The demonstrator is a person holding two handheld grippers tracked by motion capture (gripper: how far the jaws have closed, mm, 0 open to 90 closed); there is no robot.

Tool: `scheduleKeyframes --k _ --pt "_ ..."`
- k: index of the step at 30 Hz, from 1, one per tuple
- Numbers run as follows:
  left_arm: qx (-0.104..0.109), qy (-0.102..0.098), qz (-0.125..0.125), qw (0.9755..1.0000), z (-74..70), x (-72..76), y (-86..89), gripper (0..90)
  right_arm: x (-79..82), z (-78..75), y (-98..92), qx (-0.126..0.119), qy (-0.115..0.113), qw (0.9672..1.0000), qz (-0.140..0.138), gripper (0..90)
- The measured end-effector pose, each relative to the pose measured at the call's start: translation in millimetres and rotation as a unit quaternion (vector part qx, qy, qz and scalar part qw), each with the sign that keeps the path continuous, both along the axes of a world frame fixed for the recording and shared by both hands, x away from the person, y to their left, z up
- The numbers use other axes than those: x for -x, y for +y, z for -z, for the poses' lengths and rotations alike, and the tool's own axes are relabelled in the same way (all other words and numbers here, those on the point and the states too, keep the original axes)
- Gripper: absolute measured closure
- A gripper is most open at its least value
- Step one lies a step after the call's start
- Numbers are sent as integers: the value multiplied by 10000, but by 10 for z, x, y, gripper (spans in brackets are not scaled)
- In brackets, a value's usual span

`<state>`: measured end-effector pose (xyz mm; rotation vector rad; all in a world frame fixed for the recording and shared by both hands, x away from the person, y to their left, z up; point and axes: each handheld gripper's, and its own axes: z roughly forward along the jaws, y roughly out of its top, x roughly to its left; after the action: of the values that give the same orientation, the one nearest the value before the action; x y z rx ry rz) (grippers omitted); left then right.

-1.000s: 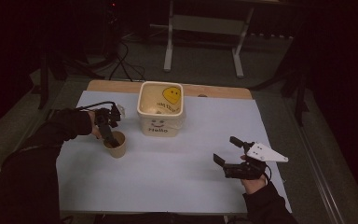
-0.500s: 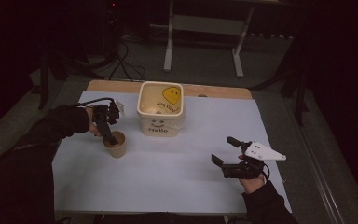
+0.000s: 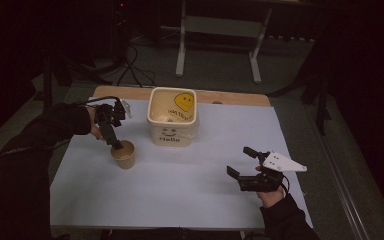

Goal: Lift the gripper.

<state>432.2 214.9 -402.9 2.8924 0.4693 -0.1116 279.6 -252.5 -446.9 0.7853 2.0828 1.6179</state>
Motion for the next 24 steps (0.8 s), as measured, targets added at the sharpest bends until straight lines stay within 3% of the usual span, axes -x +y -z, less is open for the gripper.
scheduleKeyframes --k 4,13,24 --pt "-4 -154 -20 9999 -94 20 -4 11 -3 2 1 -4 11 10000 -19 96" --pt "-49 -126 48 9999 -269 46 -42 11 -2 0 4 -22 16 10000 -48 96" --pt "-65 -267 -31 9996 -509 69 -48 11 5 -3 -3 -32 10 10000 -61 96"
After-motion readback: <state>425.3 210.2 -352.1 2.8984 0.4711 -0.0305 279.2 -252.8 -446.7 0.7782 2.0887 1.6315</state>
